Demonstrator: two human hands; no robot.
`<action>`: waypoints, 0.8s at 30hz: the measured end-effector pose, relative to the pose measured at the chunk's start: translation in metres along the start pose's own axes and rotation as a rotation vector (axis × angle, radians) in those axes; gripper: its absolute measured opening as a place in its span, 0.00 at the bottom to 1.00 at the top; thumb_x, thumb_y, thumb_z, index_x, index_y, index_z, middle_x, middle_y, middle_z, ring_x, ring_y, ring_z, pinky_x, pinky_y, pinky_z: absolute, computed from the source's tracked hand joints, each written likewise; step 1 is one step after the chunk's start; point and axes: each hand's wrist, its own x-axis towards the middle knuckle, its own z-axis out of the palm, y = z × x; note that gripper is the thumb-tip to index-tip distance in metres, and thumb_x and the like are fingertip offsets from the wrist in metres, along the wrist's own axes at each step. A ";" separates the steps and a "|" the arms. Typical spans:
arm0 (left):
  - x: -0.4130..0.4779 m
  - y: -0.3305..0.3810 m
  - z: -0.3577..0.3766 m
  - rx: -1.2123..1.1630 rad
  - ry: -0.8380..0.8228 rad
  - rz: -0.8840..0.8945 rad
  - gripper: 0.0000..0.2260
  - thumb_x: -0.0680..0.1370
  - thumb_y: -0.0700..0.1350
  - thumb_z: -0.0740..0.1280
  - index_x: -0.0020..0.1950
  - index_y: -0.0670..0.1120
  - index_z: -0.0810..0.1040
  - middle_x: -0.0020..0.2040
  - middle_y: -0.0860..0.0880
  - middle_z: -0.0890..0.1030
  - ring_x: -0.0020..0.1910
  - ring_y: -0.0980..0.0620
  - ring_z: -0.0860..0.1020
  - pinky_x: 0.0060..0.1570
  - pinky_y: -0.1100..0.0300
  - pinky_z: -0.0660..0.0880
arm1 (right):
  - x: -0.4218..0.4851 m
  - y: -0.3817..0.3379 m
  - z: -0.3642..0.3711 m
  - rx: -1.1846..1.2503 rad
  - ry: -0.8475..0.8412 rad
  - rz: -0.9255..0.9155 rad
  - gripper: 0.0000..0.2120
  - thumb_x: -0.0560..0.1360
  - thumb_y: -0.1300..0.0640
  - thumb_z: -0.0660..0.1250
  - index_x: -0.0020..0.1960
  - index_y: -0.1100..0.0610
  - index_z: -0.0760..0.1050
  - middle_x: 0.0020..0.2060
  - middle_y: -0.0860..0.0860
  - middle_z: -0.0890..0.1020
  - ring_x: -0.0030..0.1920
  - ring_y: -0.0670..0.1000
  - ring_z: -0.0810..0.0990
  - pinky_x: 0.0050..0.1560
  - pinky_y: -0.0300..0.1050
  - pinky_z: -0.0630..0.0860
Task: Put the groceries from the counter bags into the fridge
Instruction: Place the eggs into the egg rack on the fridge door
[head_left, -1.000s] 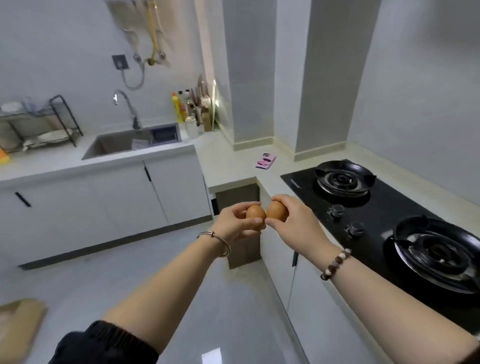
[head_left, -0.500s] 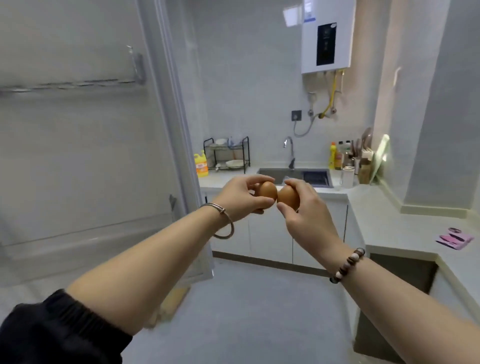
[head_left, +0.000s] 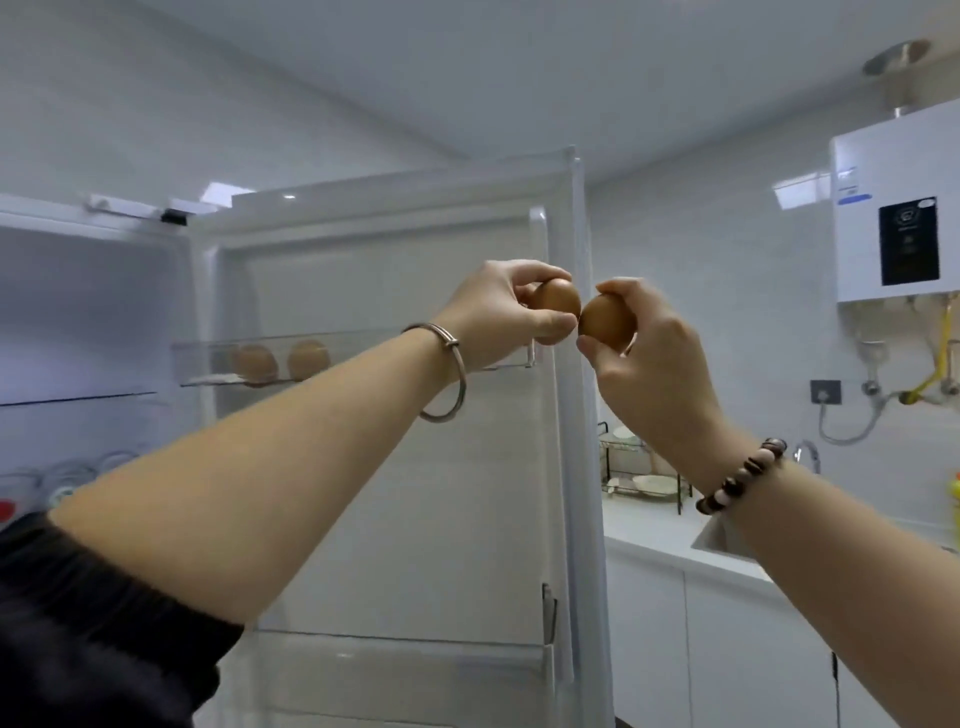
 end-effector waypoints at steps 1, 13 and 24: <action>0.006 0.003 -0.009 0.012 0.030 0.023 0.17 0.70 0.39 0.75 0.57 0.48 0.79 0.47 0.46 0.83 0.47 0.48 0.82 0.52 0.53 0.79 | 0.011 -0.004 0.004 0.006 0.016 -0.033 0.20 0.71 0.60 0.71 0.62 0.57 0.72 0.54 0.52 0.78 0.47 0.47 0.73 0.48 0.37 0.67; 0.036 -0.027 -0.095 0.139 0.119 0.020 0.13 0.71 0.42 0.74 0.54 0.50 0.79 0.49 0.44 0.82 0.46 0.49 0.80 0.43 0.58 0.77 | 0.077 -0.053 0.067 -0.075 -0.037 -0.131 0.18 0.72 0.58 0.70 0.60 0.56 0.72 0.46 0.45 0.72 0.47 0.51 0.72 0.47 0.43 0.69; 0.033 -0.105 -0.160 0.258 -0.061 -0.151 0.13 0.70 0.42 0.75 0.52 0.46 0.79 0.48 0.46 0.81 0.43 0.51 0.79 0.43 0.57 0.78 | 0.085 -0.089 0.145 -0.156 -0.294 0.101 0.15 0.68 0.57 0.74 0.52 0.55 0.75 0.39 0.42 0.73 0.38 0.43 0.73 0.35 0.37 0.70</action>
